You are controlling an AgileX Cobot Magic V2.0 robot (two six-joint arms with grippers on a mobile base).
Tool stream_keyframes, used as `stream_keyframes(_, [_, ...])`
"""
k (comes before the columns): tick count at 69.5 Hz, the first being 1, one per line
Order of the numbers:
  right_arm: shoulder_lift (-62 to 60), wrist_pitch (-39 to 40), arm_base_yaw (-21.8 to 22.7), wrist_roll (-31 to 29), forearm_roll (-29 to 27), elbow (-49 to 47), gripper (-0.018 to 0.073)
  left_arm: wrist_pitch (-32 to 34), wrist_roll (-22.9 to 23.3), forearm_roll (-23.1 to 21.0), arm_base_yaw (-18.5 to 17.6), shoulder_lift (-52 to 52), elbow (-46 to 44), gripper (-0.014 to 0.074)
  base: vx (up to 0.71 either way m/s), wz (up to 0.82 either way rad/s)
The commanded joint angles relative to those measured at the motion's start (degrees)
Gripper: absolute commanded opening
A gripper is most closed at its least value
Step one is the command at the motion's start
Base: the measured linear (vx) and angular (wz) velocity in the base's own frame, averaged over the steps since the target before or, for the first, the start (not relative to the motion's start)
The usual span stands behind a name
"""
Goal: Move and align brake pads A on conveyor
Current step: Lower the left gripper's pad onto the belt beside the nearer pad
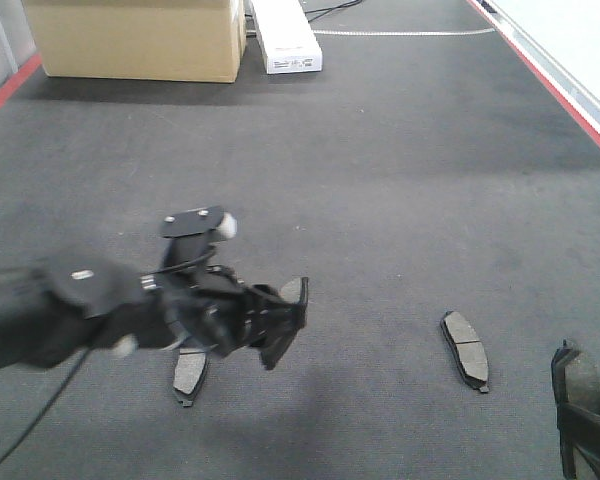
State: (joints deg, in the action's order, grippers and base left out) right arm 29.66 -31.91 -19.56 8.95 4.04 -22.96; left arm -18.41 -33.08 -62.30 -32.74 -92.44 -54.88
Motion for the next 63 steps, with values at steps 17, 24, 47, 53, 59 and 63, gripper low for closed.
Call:
stream_keyframes(17, [0.0, 4.8, 0.1, -0.2, 0.6, -1.7, 0.0101, 6.1, 10.0, 0.3, -0.3, -7.4, -7.9, 0.0245, 0.0, 0.0])
stream_keyframes(24, [0.0, 4.8, 0.1, -0.2, 0.6, -1.7, 0.0101, 7.4, 12.7, 2.8, -0.3, -7.4, -7.9, 0.0245, 0.0, 0.0])
stream_keyframes(47, [0.0, 4.8, 0.1, -0.2, 0.6, -1.7, 0.0101, 9.1, 22.2, 9.0, -0.1, -8.2, -7.9, 0.0245, 0.0, 0.0])
stream_keyframes(53, [0.0, 4.8, 0.1, -0.2, 0.6, -1.7, 0.0101, 9.0, 22.8, 9.0, -0.1, -9.2, -7.9, 0.0244, 0.0, 0.0])
stream_keyframes(59, [0.0, 4.8, 0.1, -0.2, 0.6, -1.7, 0.0101, 10.9, 23.1, 9.0, -0.1, -9.5, -6.8, 0.0244, 0.0, 0.0])
stream_keyframes(63, [0.0, 4.8, 0.1, -0.2, 0.6, -1.7, 0.0101, 12.8, 23.4, 8.8, -0.1, -9.5, -4.8, 0.0244, 0.0, 0.0])
